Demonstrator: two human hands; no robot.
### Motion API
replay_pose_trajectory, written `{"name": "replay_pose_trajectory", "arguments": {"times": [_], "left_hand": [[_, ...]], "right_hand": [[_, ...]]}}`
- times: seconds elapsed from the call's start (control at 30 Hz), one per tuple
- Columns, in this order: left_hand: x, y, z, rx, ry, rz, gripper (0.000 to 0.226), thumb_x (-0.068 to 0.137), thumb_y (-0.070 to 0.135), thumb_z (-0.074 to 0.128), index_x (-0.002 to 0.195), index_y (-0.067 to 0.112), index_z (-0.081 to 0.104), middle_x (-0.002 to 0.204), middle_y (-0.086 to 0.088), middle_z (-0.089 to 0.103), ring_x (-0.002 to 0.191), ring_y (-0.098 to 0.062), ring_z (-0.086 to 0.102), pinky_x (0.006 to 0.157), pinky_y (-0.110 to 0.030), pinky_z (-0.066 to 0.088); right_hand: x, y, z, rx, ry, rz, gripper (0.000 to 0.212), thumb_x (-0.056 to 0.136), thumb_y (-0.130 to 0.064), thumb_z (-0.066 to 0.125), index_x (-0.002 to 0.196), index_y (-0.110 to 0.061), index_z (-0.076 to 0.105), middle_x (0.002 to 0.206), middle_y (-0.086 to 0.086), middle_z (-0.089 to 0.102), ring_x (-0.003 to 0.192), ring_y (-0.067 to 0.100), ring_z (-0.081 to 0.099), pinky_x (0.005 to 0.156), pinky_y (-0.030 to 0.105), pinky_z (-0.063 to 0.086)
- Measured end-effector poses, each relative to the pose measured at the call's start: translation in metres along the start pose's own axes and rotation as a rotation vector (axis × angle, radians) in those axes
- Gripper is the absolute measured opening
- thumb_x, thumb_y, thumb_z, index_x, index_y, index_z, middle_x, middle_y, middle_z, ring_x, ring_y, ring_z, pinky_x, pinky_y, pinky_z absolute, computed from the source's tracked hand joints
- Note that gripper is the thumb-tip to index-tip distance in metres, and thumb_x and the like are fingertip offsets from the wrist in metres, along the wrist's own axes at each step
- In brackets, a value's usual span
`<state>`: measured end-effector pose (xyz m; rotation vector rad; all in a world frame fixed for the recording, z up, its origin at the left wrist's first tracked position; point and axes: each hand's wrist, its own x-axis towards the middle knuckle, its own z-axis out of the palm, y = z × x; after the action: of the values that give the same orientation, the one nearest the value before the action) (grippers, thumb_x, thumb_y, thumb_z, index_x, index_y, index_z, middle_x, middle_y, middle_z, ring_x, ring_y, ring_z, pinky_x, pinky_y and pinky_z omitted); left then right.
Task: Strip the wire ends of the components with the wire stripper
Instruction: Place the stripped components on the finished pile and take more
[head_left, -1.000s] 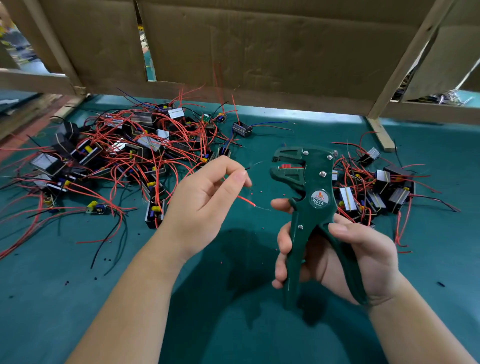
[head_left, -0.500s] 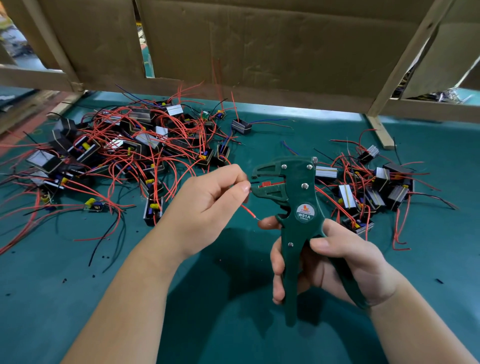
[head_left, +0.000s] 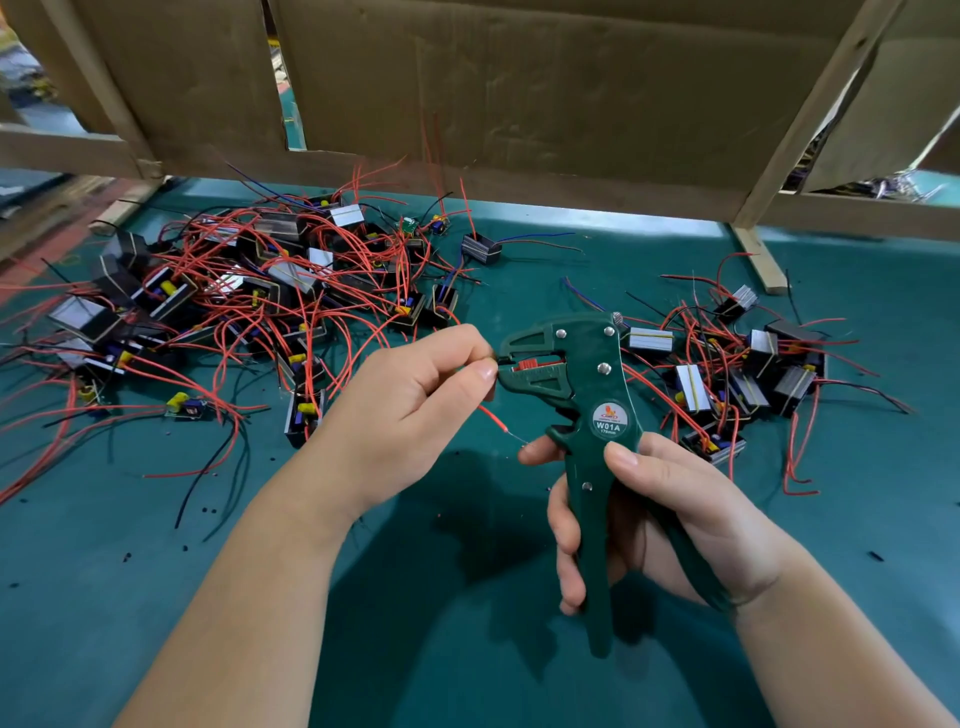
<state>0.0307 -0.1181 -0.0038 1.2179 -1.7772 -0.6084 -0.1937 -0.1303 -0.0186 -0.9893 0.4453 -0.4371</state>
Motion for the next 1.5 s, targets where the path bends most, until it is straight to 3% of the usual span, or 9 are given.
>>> {"name": "replay_pose_trajectory", "arguments": {"times": [0.27,0.4,0.83,1.0,1.1,1.27,1.37,1.5], "left_hand": [[0.000,-0.001,-0.002,0.069,-0.012,0.009,0.024,0.090,0.039,0.041,0.077,0.021,0.050,0.062,-0.006,0.040,0.055,-0.015,0.034,0.053,-0.022,0.031],[-0.001,-0.003,-0.003,0.111,-0.026,-0.001,0.023,0.090,0.039,0.040,0.076,0.023,0.047,0.055,0.007,0.035,0.050,-0.008,0.030,0.049,-0.014,0.026],[-0.002,-0.004,-0.005,0.205,-0.068,0.006,0.024,0.093,0.041,0.038,0.078,0.023,0.045,0.053,0.008,0.036,0.048,-0.009,0.031,0.048,-0.017,0.025],[-0.003,-0.007,-0.005,0.279,-0.014,-0.048,0.022,0.093,0.037,0.042,0.078,0.023,0.051,0.052,0.005,0.040,0.048,-0.012,0.034,0.048,-0.023,0.029],[-0.003,-0.008,-0.005,0.245,0.040,-0.080,0.028,0.095,0.036,0.037,0.081,0.019,0.055,0.056,0.004,0.047,0.054,-0.013,0.042,0.057,-0.031,0.038],[-0.001,-0.013,0.001,0.160,0.109,-0.149,0.025,0.094,0.035,0.038,0.095,0.023,0.059,0.053,0.008,0.044,0.049,-0.009,0.039,0.050,-0.018,0.031],[0.000,-0.014,0.010,0.211,0.062,-0.135,0.022,0.093,0.037,0.040,0.091,0.024,0.057,0.060,0.004,0.049,0.051,-0.008,0.042,0.051,-0.020,0.032],[0.001,-0.016,0.004,0.202,0.128,-0.107,0.019,0.093,0.036,0.044,0.084,0.024,0.056,0.067,0.003,0.052,0.051,-0.009,0.040,0.053,-0.019,0.032]], "right_hand": [[0.001,0.001,0.001,0.013,-0.008,0.016,0.053,0.087,-0.047,0.066,0.122,-0.009,0.059,0.081,0.015,0.062,0.064,0.035,0.064,0.067,0.049,0.053],[0.002,0.003,0.001,0.002,0.021,0.009,0.056,0.085,-0.049,0.068,0.123,-0.009,0.059,0.081,0.016,0.061,0.064,0.034,0.063,0.066,0.050,0.054],[0.001,0.002,0.001,-0.009,0.063,0.037,0.056,0.083,-0.049,0.070,0.120,-0.009,0.060,0.080,0.018,0.060,0.063,0.035,0.062,0.064,0.049,0.053],[0.006,0.008,0.009,-0.004,0.188,0.030,0.040,0.081,-0.041,0.068,0.105,-0.010,0.062,0.076,0.019,0.058,0.059,0.034,0.060,0.059,0.046,0.052],[0.011,0.015,0.019,0.011,0.278,0.022,0.043,0.079,-0.045,0.068,0.099,-0.009,0.055,0.073,0.018,0.057,0.054,0.032,0.058,0.056,0.044,0.052],[0.023,0.019,0.027,-0.022,0.515,-0.019,0.051,0.074,-0.059,0.064,0.087,-0.011,0.050,0.058,0.010,0.049,0.035,0.024,0.043,0.045,0.033,0.045],[0.025,0.016,0.025,0.117,0.496,-0.058,0.052,0.071,-0.059,0.064,0.089,-0.011,0.053,0.060,0.010,0.050,0.038,0.025,0.044,0.046,0.034,0.046],[0.019,0.007,0.015,0.247,0.445,-0.121,0.038,0.080,-0.049,0.056,0.091,-0.012,0.057,0.067,0.011,0.055,0.051,0.029,0.055,0.052,0.040,0.052]]}}
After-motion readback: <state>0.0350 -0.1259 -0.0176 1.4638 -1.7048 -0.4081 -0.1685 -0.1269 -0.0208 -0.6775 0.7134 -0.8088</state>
